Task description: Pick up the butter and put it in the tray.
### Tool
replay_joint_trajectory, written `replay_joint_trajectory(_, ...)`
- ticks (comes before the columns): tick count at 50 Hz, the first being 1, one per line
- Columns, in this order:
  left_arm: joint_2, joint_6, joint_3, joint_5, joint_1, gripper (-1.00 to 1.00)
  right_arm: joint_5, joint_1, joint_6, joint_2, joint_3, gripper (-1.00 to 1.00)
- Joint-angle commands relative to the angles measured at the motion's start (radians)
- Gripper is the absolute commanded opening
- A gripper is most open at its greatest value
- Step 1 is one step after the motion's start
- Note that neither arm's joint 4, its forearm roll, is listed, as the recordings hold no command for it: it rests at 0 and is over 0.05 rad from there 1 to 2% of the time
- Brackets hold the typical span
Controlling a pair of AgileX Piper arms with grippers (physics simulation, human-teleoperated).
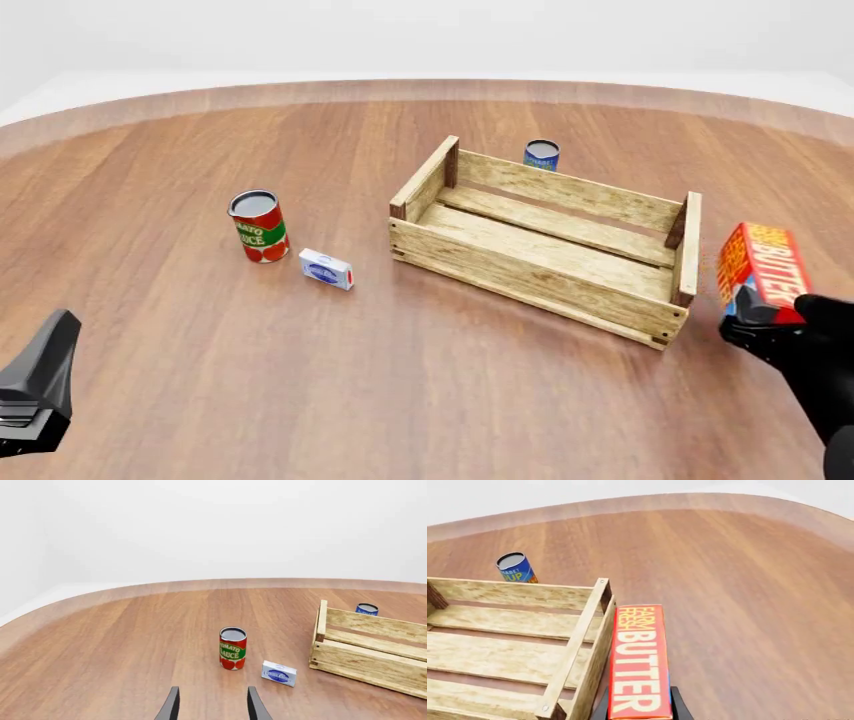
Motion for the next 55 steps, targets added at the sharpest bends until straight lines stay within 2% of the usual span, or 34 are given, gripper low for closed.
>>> replay_joint_trajectory(1,0.0,0.0,0.0,0.0,0.0,1.0,-0.006,0.001,0.008,-0.072,0.03,-1.0)
replay_joint_trajectory(27,0.0,0.0,0.0,0.0,0.0,1.0,0.0,0.014,-0.011,-0.227,0.092,-1.0)
replay_joint_trajectory(29,0.0,0.0,0.0,0.0,0.0,1.0,0.007,0.016,0.002,-0.241,0.092,-1.0)
replay_joint_trajectory(31,0.0,0.0,0.0,0.0,0.0,1.0,0.042,0.018,0.012,-0.281,0.092,-1.0)
replay_joint_trajectory(35,0.0,0.0,0.0,0.0,0.0,1.0,0.227,0.035,0.002,-0.486,0.092,-1.0)
replay_joint_trajectory(40,0.0,0.0,0.0,0.0,0.0,1.0,0.395,0.038,-0.013,-0.665,0.091,-1.0)
replay_joint_trajectory(50,0.0,0.0,0.0,0.0,0.0,1.0,0.593,0.045,-0.03,-0.865,0.091,-1.0)
replay_joint_trajectory(51,0.0,0.0,0.0,0.0,0.0,1.0,0.643,0.047,-0.038,-0.923,0.092,-1.0)
replay_joint_trajectory(55,0.0,0.0,0.0,0.0,0.0,1.0,0.695,0.06,-0.047,-0.973,0.092,-1.0)
